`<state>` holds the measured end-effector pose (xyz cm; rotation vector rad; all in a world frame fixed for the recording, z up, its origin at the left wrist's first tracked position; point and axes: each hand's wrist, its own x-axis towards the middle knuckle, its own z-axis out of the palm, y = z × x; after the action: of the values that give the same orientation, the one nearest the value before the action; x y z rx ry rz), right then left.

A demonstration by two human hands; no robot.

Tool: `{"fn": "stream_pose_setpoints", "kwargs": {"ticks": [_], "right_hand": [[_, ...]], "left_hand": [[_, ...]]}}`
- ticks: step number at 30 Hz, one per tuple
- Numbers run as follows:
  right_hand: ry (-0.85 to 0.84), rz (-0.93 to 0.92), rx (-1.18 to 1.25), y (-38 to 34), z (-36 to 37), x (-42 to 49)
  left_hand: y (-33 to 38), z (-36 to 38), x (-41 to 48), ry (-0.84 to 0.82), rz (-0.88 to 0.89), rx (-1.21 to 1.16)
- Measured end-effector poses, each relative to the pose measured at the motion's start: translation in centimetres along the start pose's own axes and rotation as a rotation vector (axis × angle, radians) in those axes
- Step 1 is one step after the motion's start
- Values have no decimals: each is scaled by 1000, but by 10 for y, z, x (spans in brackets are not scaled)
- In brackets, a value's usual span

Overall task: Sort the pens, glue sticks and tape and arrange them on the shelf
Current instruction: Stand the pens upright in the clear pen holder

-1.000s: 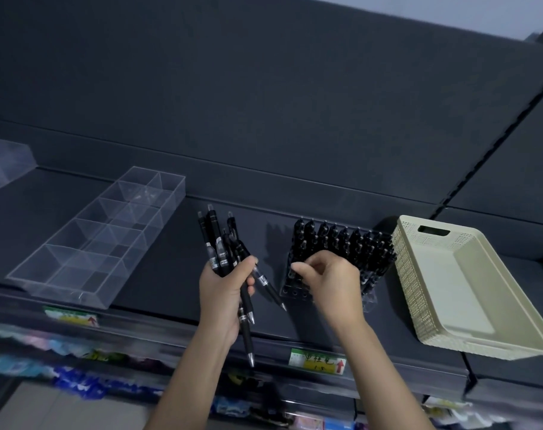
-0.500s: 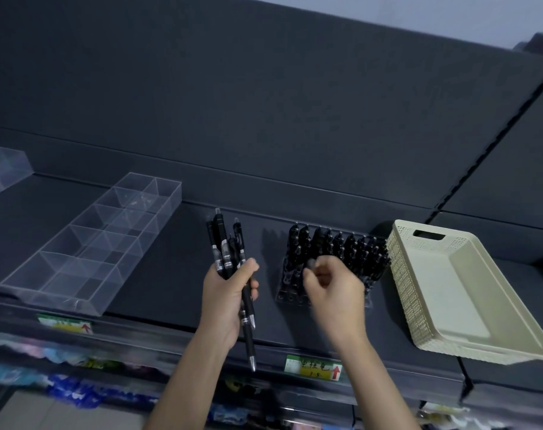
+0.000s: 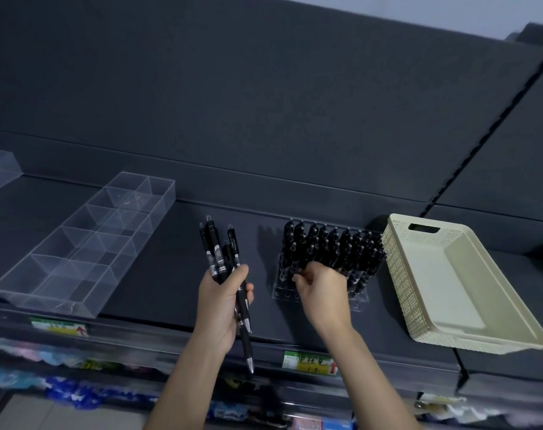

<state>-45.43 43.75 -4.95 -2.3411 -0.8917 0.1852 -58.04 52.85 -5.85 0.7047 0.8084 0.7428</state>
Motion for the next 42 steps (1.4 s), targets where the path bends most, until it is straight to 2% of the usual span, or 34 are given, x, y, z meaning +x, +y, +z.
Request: {"fn": "stream_pose_setpoints", "kwargs": {"ticks": [11, 14, 17, 21, 25, 31, 34, 37, 40, 42], "right_hand": [[-21, -45, -89, 0, 5, -2], [-5, 3, -56, 2, 2, -4], [-44, 90, 91, 0, -10, -10], [-255, 122, 446, -22, -15, -23], [-157, 71, 588, -40, -20, -19], [-176, 152, 765, -50, -27, -12], [-126, 191, 767, -49, -32, -12], [24, 198, 748, -43, -39, -11], [230, 131, 579, -32, -49, -6], [289, 76, 435, -26, -54, -5]], "left_hand": [[1, 1, -6, -64, 3, 55], [2, 1, -7, -59, -6, 58], [3, 1, -8, -52, -3, 62], [3, 6, -12, -89, 29, 143], [6, 8, -19, -227, 35, 186], [9, 9, -22, -372, 25, 273], [8, 10, -22, -350, 10, 266], [4, 9, -17, -232, 1, 242], [2, 8, -10, -132, -38, 185], [3, 9, -8, -91, -37, 157]]}}
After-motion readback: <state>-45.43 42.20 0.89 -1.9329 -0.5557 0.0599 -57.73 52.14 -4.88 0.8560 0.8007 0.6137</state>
